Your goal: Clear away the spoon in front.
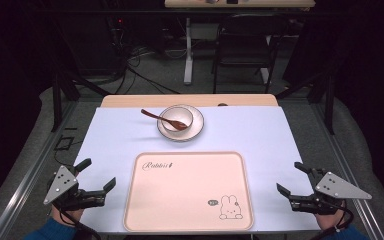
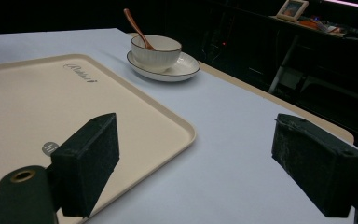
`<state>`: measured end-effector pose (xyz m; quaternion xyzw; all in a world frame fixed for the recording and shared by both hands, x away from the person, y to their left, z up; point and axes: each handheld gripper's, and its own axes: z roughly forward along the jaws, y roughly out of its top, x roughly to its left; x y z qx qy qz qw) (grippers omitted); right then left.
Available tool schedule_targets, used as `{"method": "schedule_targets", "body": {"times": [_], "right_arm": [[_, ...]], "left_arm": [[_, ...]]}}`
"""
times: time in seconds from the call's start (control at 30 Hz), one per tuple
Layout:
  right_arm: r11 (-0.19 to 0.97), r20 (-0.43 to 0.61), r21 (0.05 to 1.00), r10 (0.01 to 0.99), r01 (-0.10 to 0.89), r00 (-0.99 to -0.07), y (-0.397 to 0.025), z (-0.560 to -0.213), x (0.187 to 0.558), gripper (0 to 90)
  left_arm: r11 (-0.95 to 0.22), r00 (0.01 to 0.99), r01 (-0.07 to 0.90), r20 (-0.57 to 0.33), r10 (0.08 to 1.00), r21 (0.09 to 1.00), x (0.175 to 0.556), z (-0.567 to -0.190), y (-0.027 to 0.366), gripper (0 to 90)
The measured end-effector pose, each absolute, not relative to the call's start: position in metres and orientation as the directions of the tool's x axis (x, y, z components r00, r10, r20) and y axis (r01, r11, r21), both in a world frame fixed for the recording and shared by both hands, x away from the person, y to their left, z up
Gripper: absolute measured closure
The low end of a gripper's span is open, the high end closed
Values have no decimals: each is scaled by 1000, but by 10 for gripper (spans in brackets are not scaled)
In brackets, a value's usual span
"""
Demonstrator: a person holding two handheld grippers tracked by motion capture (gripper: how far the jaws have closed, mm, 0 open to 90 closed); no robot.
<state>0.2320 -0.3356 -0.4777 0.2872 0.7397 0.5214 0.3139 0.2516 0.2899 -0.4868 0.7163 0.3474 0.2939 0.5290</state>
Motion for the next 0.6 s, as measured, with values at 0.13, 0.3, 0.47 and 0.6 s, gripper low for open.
{"method": "schedule_targets", "body": {"times": [0.13, 0.3, 0.47, 0.6], "right_arm": [[296, -167, 950, 748, 99, -642, -335, -478, 232, 140], [298, -167, 950, 748, 99, -642, -334, -478, 232, 140], [303, -170, 948, 747, 101, -642, -334, -478, 232, 140], [296, -164, 950, 750, 103, -640, -334, -478, 233, 140]], "left_arm": [[-205, 583, 194, 56, 811, 959, 252, -487, 289, 0], [-209, 582, 200, 55, 811, 957, 253, -488, 289, 0], [-217, 582, 204, 60, 811, 955, 253, -488, 289, 0], [-217, 583, 206, 58, 811, 954, 254, -489, 288, 0]]}}
